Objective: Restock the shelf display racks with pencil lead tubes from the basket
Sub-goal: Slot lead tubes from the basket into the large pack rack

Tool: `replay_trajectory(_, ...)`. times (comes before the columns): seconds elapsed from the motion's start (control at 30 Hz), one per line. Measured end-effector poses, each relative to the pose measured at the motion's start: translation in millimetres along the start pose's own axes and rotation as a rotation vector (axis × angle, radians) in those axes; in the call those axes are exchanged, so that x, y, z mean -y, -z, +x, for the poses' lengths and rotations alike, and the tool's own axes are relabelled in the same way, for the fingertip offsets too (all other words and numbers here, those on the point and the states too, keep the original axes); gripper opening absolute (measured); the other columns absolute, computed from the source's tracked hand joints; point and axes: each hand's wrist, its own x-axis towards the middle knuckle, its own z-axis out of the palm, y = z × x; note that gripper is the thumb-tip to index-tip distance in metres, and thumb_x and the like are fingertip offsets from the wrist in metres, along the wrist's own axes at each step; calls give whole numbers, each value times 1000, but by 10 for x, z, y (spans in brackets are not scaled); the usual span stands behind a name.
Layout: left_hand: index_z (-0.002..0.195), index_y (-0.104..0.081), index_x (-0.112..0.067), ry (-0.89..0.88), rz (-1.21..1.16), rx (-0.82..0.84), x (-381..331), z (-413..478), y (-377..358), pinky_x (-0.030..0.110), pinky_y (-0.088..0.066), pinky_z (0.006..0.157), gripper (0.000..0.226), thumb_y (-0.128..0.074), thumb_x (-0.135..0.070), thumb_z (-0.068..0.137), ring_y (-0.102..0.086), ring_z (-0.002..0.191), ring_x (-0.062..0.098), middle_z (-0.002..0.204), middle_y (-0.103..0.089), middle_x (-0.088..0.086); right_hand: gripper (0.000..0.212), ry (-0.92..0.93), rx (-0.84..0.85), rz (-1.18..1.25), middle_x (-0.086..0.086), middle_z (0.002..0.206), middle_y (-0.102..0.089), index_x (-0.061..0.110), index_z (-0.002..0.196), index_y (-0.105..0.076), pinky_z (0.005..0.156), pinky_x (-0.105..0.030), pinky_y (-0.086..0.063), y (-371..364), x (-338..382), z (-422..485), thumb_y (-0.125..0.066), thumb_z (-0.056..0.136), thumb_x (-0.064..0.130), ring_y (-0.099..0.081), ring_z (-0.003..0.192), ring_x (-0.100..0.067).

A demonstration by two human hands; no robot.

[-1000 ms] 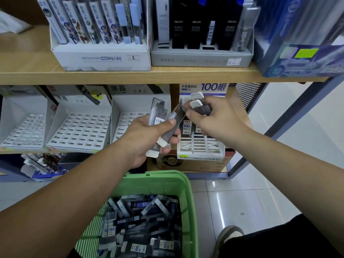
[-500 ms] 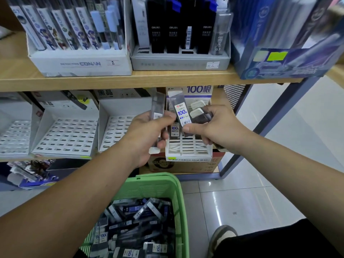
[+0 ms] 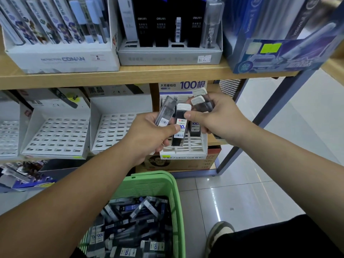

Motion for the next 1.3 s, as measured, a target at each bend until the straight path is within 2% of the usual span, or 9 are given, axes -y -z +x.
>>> replay_trajectory(0.13, 96, -75, -12, 20, -38, -88, -2, 35, 23, 27, -40, 46, 5, -71, -14, 93, -54, 52, 14, 84, -74, 16, 17, 66, -89, -101, 3, 96, -77, 32, 94, -68, 79, -50, -62, 39, -8, 55, -82, 86, 25, -74, 89, -18)
replay_trajectory(0.2, 104, -71, -8, 67, -91, -80, -10, 34, 34, 28, -38, 46, 11, -65, -12, 95, -54, 53, 16, 92, -76, 18, 20, 102, -94, -143, 4, 98, -75, 34, 92, -64, 85, -48, -61, 38, -23, 66, -80, 88, 23, -72, 95, -17)
replay_trajectory(0.37, 115, -64, 0, 130, -245, 57, -45, -15, 63, 30, -42, 50, 23, -52, -12, 101, -59, 58, 22, 96, -76, 23, 16, 147, -49, -215, 14, 90, -67, 17, 103, -70, 71, -7, -48, -56, -57, 58, -79, 90, 15, -62, 79, 7)
replay_trajectory(0.57, 118, -63, -11, 85, -207, 75, 1, -65, 85, 33, -58, 54, 18, -58, -24, 106, -77, 76, 28, 101, -78, 17, 24, 112, -43, -317, -11, 105, -73, 7, 107, -68, 88, -40, -57, -116, -157, 86, -80, 88, 18, -67, 98, -23)
replay_trajectory(0.7, 116, -62, -17, 93, -128, 42, 18, -84, 117, 30, -56, 50, 24, -59, -38, 105, -77, 72, 27, 95, -79, 14, 16, 125, -43, -422, 4, 91, -68, 22, 99, -67, 70, -16, -48, -141, -186, 70, -79, 89, 20, -60, 79, -6)
replay_trajectory(0.83, 114, -63, -18, 102, -78, 18, 48, -68, 130, 26, -48, 44, 27, -61, -42, 103, -71, 61, 24, 88, -77, 14, 30, 145, -106, -527, 10, 89, -65, 25, 114, -70, 82, -35, -55, -181, -196, 86, -81, 86, 28, -63, 92, -19)
replay_trajectory(0.97, 110, -69, -18, 84, -99, 60, 29, -42, 139, 30, -48, 52, 15, -64, -12, 98, -69, 70, 22, 92, -70, 10, 29, 185, -151, -438, 10, 89, -65, 22, 111, -69, 81, -40, -57, -144, -121, 105, -81, 86, 27, -65, 90, -18)
replay_trajectory(1.13, 108, -76, -20, -33, -23, 60, 8, -47, 146, 24, -44, 50, 19, -76, -10, 92, -59, 63, 10, 71, -67, -5, 23, 302, 43, -325, -11, 102, -70, 11, 108, -73, 85, -45, -55, -85, 12, 13, -78, 86, 11, -67, 94, -25)
replay_trajectory(1.3, 98, -71, -14, -115, -154, 19, -50, -76, 98, 23, -40, 47, 19, -82, -4, 85, -59, 60, 12, 79, -74, 3, 18, 250, 178, -297, -12, 95, -75, 9, 99, -75, 84, -50, -57, -30, -16, -55, -83, 85, 16, -71, 92, -28)
